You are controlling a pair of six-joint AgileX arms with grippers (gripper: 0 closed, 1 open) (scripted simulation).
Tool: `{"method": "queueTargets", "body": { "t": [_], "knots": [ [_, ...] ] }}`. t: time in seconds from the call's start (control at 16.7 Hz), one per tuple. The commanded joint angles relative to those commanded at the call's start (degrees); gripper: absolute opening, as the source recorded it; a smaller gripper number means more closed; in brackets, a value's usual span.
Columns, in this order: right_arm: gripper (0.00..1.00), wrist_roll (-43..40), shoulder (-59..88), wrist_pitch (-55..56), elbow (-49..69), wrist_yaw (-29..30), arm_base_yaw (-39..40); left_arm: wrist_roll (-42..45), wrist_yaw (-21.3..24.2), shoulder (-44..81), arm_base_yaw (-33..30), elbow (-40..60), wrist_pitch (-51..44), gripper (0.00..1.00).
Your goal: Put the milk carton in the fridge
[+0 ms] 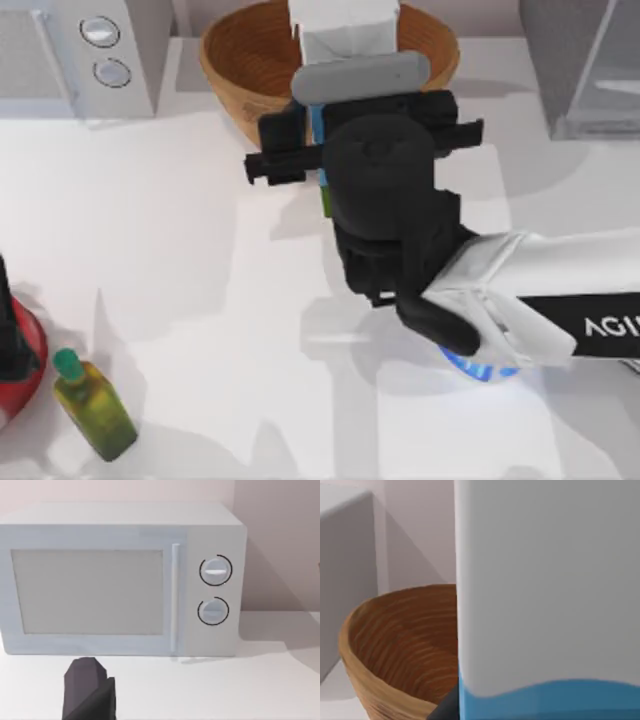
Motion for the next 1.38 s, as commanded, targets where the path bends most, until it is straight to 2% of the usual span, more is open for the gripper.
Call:
{"method": "queueTargets", "body": {
  "t": [0.3, 0.48, 0.66, 1.02, 1.2, 1.38],
  "knots": [
    [0.00, 1.8, -20.7, -12.8, -20.7, -17.0, -14.1, 0.0, 0.0, 0.0, 0.0, 0.0, 0.0, 1.00],
    [0.00, 3.0, -38.0, -18.1, -34.2, -24.7, -24.2, 0.0, 0.0, 0.0, 0.0, 0.0, 0.0, 1.00],
    [0.00, 2.3, -59.1, -22.8, -43.6, -31.8, -30.9, 0.0, 0.0, 0.0, 0.0, 0.0, 0.0, 1.00],
    [0.00, 1.7, -92.6, -33.8, -52.6, -38.5, -45.4, 0.0, 0.0, 0.0, 0.0, 0.0, 0.0, 1.00],
    [0.00, 0.4, -102.0, -37.0, -56.3, -42.7, -50.1, 0.0, 0.0, 0.0, 0.0, 0.0, 0.0, 1.00],
    [0.00, -1.6, -106.1, -38.7, -58.8, -45.8, -50.6, 0.0, 0.0, 0.0, 0.0, 0.0, 0.0, 1.00]
  ]
}}
